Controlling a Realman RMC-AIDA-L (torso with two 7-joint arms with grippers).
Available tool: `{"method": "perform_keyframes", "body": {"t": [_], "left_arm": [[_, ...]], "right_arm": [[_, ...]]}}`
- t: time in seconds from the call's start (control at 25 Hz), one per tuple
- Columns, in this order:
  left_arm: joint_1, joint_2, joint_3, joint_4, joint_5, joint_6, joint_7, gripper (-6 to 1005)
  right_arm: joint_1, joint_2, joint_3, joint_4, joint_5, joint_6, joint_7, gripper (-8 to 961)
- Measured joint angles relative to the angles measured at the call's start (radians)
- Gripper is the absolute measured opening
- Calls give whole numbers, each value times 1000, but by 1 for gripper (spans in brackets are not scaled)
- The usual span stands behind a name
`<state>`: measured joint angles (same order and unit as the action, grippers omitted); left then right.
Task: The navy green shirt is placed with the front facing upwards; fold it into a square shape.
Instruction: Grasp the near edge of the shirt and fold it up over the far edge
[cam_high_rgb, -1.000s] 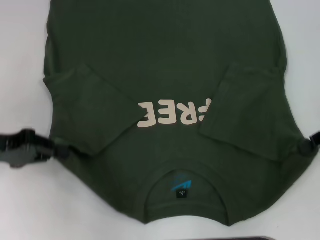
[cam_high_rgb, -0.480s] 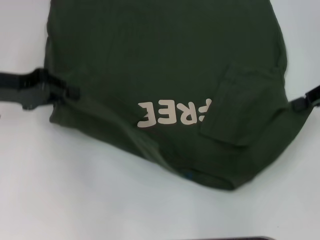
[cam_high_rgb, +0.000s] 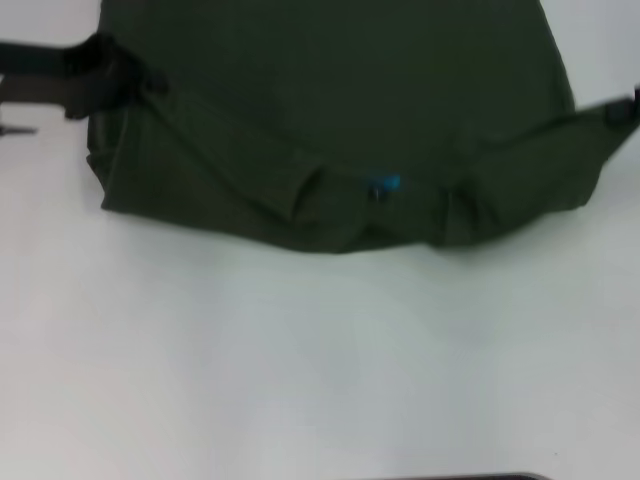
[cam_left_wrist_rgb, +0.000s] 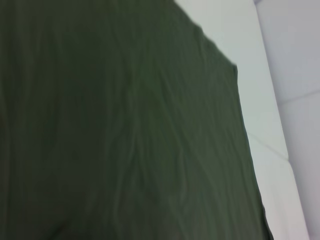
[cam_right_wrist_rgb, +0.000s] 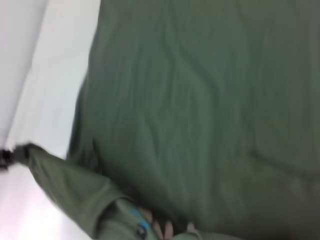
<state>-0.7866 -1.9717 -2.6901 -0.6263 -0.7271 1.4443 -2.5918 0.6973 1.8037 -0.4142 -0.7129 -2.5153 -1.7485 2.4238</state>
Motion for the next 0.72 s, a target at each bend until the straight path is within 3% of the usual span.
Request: {"method": "perform_keyframes", "body": {"t": [0.28,0.44,0.72], "left_arm": [[-85,-14,16,56,-1,-192,-1,73],[-119,-33,35,60,-2,-285,-1,74],[-154,-60,106,61,-2,-422,-17,75]], "right_arm": [[16,7,-7,0,120,115,31,41],[41,16,-10,0,166,182,28,41],[61,55,-45,6,185,336,9,41]]}}
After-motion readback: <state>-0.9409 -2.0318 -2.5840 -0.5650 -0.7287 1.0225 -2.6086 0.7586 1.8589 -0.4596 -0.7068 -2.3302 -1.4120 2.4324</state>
